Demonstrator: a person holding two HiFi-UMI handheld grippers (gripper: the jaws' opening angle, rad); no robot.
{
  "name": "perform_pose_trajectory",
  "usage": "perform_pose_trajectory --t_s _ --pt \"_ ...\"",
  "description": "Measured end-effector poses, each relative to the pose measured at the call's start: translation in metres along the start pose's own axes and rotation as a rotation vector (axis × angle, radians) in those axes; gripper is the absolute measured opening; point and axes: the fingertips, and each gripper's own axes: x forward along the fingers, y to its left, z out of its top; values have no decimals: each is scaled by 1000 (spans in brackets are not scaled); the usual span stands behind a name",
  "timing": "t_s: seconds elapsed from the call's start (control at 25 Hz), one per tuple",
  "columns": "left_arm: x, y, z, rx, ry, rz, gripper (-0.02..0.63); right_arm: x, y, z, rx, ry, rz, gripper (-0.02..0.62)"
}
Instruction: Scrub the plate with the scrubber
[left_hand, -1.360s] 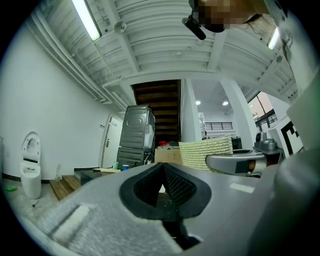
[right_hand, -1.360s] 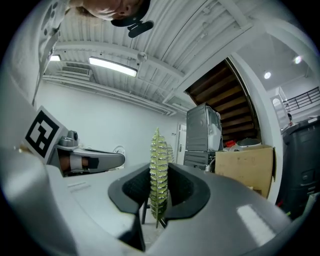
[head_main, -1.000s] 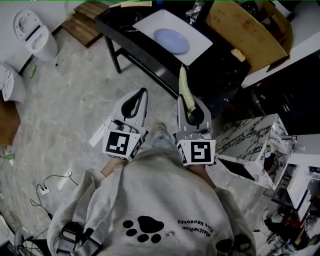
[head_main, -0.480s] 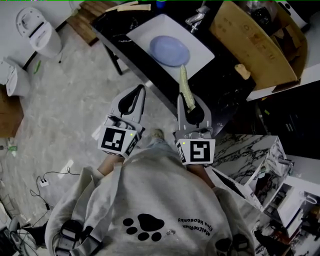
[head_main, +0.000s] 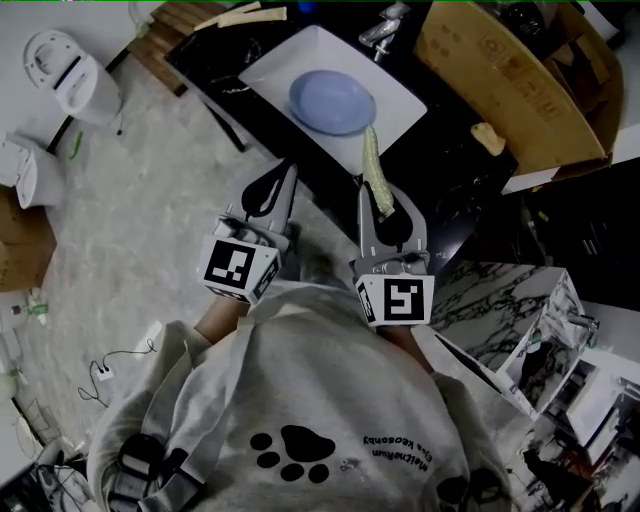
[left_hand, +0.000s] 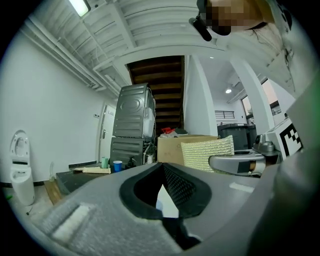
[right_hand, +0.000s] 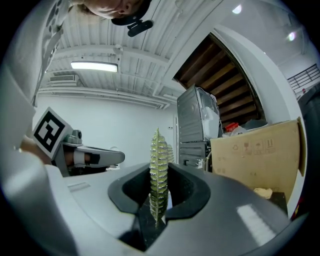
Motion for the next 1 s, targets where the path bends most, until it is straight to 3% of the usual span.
perform_pose_trajectory --t_s 0.2,0.52,0.84,1.0 --pt "37 30 -12 -37 6 -100 0 38 -5 -15 -37 40 -78 74" --pt "106 101 -25 -24 40 -292 0 125 -12 -21 -84 85 -228 74" --pt "143 170 -33 -75 65 -397 0 198 -3 -23 -60 110 -329 74" --pt "155 188 -33 -98 65 -437 0 215 1 -28 -101 129 -360 74"
